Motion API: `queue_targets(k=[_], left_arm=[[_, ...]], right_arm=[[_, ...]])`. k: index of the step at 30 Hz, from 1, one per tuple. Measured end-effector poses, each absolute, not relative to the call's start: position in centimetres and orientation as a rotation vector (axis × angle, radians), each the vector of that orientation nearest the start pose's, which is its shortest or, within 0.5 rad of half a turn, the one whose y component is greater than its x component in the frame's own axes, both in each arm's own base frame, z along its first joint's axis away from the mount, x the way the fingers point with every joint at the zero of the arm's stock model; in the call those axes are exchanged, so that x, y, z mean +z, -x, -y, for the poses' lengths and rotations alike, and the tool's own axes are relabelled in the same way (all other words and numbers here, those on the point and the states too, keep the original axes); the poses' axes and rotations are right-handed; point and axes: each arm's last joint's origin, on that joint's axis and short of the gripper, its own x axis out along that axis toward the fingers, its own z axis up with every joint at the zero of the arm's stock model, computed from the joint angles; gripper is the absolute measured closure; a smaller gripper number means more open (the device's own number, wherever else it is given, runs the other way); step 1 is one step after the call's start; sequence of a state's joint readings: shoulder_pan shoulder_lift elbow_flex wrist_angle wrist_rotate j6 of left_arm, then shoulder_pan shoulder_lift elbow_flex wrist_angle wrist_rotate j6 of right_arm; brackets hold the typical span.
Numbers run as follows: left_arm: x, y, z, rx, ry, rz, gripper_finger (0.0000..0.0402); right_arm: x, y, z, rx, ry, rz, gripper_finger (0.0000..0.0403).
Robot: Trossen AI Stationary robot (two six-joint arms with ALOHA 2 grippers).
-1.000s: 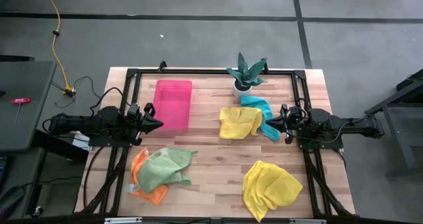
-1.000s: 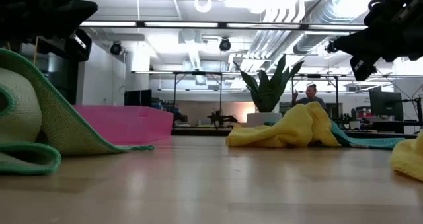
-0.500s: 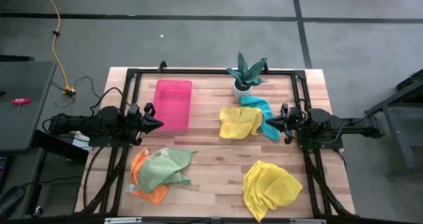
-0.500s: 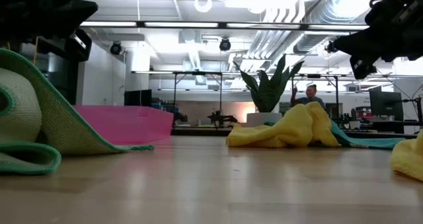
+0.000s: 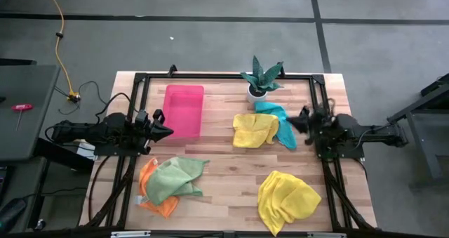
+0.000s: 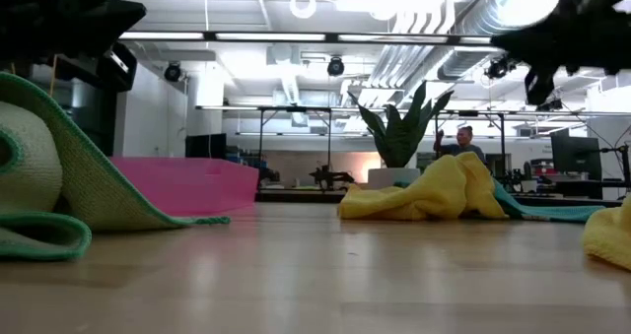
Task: Fold microfiber towels
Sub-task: Fold the top yellow microfiber towel
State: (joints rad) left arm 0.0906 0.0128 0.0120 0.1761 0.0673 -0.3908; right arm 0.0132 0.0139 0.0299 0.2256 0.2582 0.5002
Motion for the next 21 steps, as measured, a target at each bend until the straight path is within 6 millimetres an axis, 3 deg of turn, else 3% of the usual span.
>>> queue_targets(k=[4,7,10,14,21], left_arm=[[18.4,-9.6,-0.7,-0.015,0.410,0.182,0.0401],[18.4,-9.6,-0.7,-0.017,0.442,0.186,0.0401],[18.5,-9.6,-0.8,0.009,0.447,0.197,0.0401],[18.9,-9.5,-0.9,0.036,0.449,0.247,0.0401],[20.2,-9.0,-1.4,0.175,0.557,0.446,0.0401]], right_arm=[[21.1,-8.5,1.2,-0.301,-0.742,0.563,0.0402],[21.7,-8.1,1.4,-0.342,-0.782,0.659,0.0402],[22.5,-7.7,1.3,-0.266,-0.780,0.735,0.0402],[23.4,-7.4,1.1,-0.178,-0.716,0.773,0.0402],[26.0,-8.6,1.0,-0.199,-0.633,0.702,0.0402]])
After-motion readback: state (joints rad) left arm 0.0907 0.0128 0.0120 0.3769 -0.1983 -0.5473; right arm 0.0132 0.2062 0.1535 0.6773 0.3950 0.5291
